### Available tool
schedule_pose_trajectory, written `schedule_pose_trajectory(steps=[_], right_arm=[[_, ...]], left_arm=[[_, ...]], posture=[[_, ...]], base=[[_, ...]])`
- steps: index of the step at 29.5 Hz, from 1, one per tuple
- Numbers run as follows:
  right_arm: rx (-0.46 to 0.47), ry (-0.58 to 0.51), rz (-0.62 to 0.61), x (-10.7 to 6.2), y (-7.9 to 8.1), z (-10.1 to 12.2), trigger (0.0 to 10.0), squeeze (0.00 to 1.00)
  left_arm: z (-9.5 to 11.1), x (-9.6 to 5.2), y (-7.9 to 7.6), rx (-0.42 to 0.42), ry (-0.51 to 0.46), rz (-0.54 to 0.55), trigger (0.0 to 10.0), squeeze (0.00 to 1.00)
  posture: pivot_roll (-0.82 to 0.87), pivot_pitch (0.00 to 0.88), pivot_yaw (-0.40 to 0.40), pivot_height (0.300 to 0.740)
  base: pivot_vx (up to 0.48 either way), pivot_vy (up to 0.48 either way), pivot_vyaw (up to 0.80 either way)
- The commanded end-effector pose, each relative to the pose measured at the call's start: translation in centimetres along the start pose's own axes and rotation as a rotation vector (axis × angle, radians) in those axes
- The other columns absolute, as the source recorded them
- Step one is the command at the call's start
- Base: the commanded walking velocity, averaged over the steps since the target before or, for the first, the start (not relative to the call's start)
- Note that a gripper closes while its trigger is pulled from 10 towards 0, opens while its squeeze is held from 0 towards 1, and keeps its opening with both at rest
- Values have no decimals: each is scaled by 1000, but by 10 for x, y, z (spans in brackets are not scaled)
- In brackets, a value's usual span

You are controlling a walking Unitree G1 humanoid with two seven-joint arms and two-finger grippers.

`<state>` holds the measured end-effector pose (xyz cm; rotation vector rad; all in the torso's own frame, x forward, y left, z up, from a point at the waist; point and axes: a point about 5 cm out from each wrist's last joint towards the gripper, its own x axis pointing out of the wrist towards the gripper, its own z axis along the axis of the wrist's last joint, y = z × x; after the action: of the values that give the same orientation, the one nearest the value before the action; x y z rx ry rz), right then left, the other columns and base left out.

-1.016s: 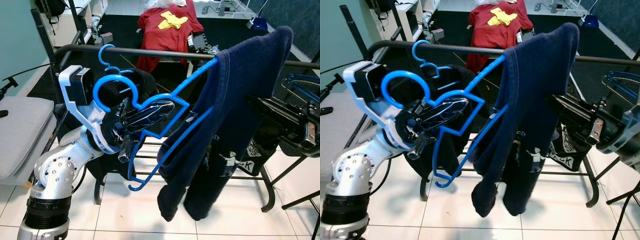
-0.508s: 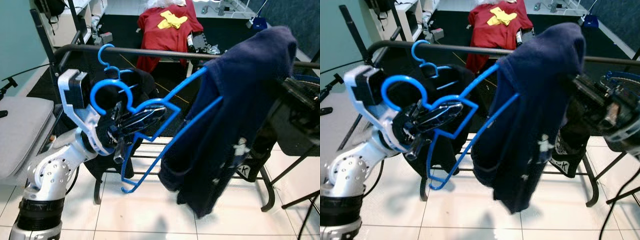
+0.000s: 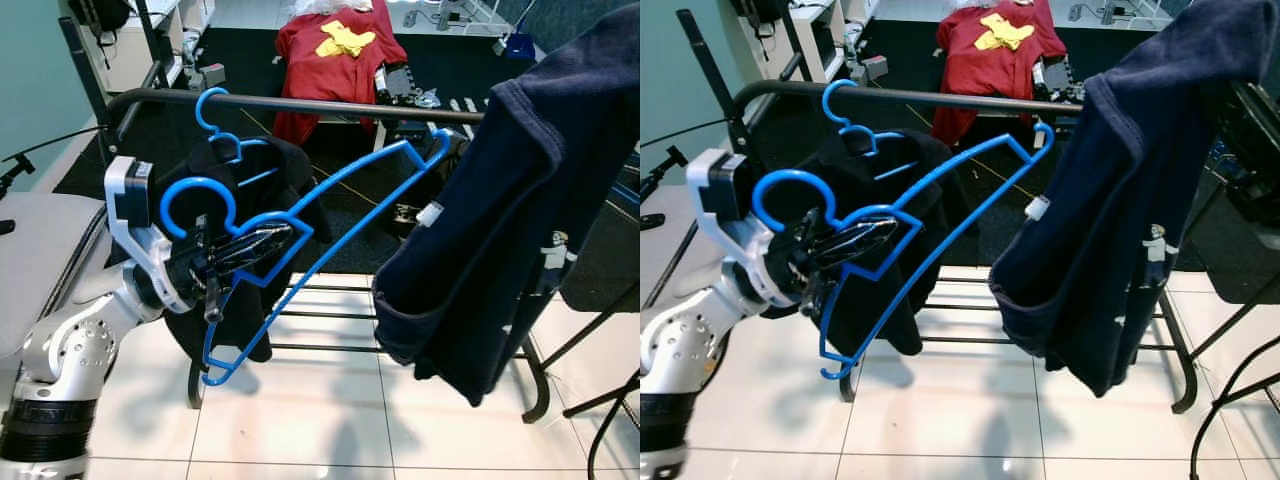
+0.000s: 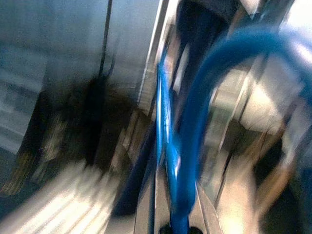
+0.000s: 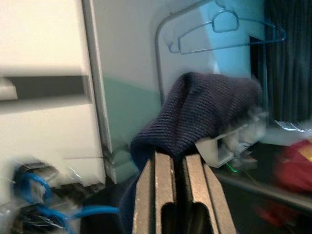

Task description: Hang hanger

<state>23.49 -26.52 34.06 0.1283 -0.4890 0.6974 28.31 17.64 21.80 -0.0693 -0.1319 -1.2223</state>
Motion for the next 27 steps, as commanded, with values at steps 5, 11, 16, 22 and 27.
schedule_pose_trajectory(steps=[5, 11, 16, 22, 27], right_arm=[[-11, 337, -287, -21, -25, -77, 10000, 0], [114, 566, -553, -66, -20, -169, 10000, 0], [168, 737, -675, -114, 2, -230, 10000, 0], [255, 809, -761, -148, 38, -271, 10000, 0], [327, 790, -888, -173, 55, -286, 10000, 0]], left_arm=[[-48, -18, 18, -20, 257, 270, 10000, 0], [-104, -31, 16, -151, 319, 657, 10000, 0], [-143, -44, 3, -249, 333, 951, 10000, 0], [-183, -56, -24, -332, 361, 1104, 10000, 0], [-211, -73, -46, -404, 402, 1190, 10000, 0]], posture=[[-60, 143, -21, 740], [-47, 146, -30, 740], [-47, 145, -30, 740], [-30, 136, -22, 740], [-12, 130, -20, 740]], base=[[0, 0, 0], [0, 0, 0], [0, 0, 313], [0, 0, 779], [0, 0, 765]])
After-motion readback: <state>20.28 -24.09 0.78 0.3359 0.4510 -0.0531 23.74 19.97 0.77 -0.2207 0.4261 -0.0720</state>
